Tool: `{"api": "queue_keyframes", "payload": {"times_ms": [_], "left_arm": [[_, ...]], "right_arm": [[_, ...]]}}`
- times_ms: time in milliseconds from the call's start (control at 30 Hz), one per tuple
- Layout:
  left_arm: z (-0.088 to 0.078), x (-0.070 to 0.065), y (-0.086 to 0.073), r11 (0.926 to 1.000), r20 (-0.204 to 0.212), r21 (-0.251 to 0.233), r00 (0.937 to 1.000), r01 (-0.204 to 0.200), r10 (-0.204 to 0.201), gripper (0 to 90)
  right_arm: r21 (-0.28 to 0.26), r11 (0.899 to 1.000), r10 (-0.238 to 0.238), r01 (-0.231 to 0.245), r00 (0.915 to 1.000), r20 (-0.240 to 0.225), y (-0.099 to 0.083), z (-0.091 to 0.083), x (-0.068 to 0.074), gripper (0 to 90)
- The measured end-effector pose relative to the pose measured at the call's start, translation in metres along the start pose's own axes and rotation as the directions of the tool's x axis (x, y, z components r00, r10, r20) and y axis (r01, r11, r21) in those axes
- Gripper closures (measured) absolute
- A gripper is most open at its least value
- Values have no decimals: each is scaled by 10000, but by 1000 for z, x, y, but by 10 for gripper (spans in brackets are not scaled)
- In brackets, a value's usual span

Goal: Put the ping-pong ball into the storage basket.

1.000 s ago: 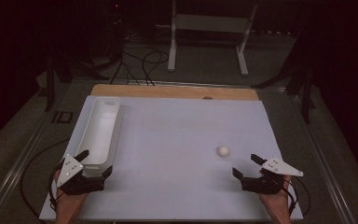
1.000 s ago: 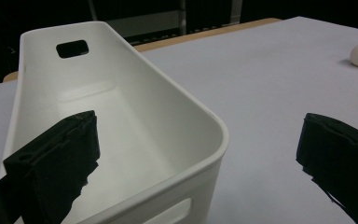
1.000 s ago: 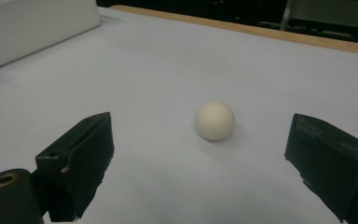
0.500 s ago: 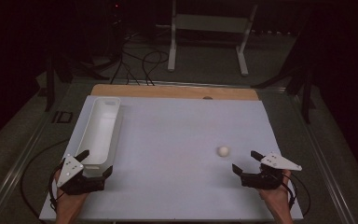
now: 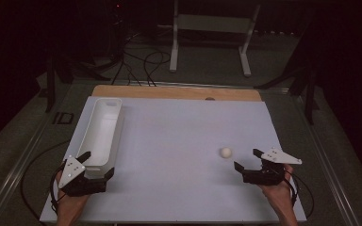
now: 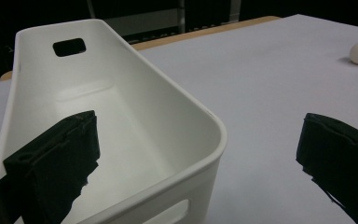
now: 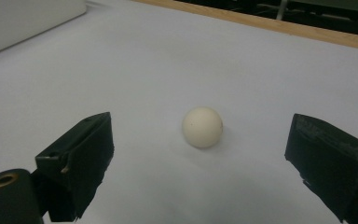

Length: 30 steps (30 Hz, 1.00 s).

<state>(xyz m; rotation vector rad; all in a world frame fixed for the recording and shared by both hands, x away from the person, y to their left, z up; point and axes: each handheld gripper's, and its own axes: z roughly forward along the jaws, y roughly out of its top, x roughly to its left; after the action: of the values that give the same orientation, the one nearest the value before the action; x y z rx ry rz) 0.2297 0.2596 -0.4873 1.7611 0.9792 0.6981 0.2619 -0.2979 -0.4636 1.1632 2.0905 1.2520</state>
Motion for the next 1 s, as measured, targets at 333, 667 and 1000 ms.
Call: {"api": "queue_keyframes", "payload": {"times_ms": [333, 667, 1000], "left_arm": [[1, -1, 0, 9999, -27, 66, 10000, -80, 80, 0], [2, -1, 0, 9998, -27, 126, 9999, -121, 121, 0], [2, -2, -1, 9997, -34, 180, 9999, -161, 162, 0]], "right_arm": [[219, 9997, -111, 109, 9999, 60, 9, 5, -4, 74], [751, 9971, -98, 99, 10000, -13, 18, 13, -6, 74], [1115, 9936, -178, 190, 9998, -118, 27, 20, -10, 73]]}}
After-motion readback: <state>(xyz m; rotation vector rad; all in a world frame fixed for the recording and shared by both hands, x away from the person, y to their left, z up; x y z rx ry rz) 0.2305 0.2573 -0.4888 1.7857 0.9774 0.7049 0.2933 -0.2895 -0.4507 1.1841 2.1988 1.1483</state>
